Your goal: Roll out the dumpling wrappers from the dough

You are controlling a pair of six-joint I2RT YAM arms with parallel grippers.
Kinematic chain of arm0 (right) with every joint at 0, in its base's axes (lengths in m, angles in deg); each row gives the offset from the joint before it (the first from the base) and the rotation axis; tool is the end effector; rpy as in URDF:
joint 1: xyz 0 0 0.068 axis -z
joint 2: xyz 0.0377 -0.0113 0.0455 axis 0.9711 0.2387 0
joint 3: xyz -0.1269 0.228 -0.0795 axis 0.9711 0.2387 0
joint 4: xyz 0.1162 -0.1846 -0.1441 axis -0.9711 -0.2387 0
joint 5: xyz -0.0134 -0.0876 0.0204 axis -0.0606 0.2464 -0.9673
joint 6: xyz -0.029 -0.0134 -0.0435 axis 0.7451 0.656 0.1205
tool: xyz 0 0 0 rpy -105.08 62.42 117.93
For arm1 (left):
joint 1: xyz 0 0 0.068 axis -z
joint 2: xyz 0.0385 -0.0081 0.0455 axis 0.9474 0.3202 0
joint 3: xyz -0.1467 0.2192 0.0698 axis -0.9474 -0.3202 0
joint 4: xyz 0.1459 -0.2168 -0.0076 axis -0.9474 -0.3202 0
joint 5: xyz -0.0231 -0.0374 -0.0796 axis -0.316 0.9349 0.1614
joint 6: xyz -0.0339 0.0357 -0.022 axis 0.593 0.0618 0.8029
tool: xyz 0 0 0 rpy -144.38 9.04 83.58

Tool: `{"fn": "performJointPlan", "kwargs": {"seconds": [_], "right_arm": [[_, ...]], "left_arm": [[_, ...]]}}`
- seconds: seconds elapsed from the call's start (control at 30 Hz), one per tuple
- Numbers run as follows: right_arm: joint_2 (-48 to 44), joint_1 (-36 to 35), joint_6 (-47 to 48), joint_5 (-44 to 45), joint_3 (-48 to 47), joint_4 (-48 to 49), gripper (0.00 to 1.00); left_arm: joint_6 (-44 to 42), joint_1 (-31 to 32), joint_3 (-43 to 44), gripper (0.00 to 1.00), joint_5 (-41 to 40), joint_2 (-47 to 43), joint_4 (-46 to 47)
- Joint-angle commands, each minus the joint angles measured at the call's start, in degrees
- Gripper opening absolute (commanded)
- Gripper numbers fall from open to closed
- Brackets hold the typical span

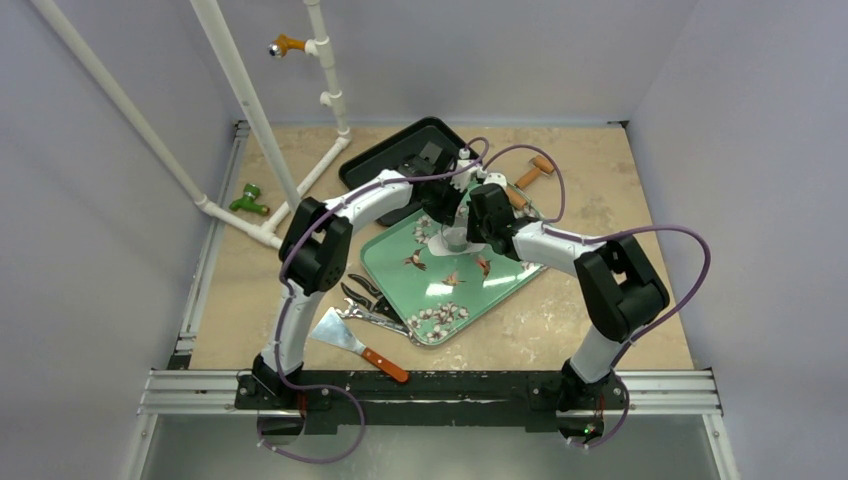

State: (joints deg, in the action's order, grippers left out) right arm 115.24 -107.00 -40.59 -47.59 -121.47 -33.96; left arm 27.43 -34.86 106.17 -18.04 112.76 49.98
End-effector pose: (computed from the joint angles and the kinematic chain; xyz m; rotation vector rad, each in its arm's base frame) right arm 0.3110 0.1754 0.1810 0.0449 2.2954 0.2392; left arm 0.3901 -0.3016 0.1954 1.0016 2.3922 -0.6080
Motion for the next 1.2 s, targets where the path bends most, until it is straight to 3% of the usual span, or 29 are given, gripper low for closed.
{"fn": "performJointPlan", "kwargs": {"seconds": [0.0,0.47,0.7,1.0,1.17], "right_arm": [[-2.8,0.0,-0.4,2.4,0.3,0.5,0.00],[-0.7,0.0,0.3,1.2,2.2,4.5,0.00],[-1.7,0.0,2.5,-0.3,7.3,12.9,0.00],[-0.5,0.1,3.2,-0.3,8.1,13.1,0.00],[-0.4,0.1,3.1,-1.0,9.5,15.9,0.00]], "left_arm": [[1.6,0.2,1.9,0.00,2.0,0.7,-0.4],[1.6,0.3,3.7,0.00,1.5,2.9,-1.1],[-0.3,0.3,1.4,0.00,-1.8,2.2,2.5],[-0.5,0.6,-0.7,0.00,-4.3,2.7,1.8],[-0.2,1.6,-5.6,0.00,-9.0,0.4,6.0]]}}
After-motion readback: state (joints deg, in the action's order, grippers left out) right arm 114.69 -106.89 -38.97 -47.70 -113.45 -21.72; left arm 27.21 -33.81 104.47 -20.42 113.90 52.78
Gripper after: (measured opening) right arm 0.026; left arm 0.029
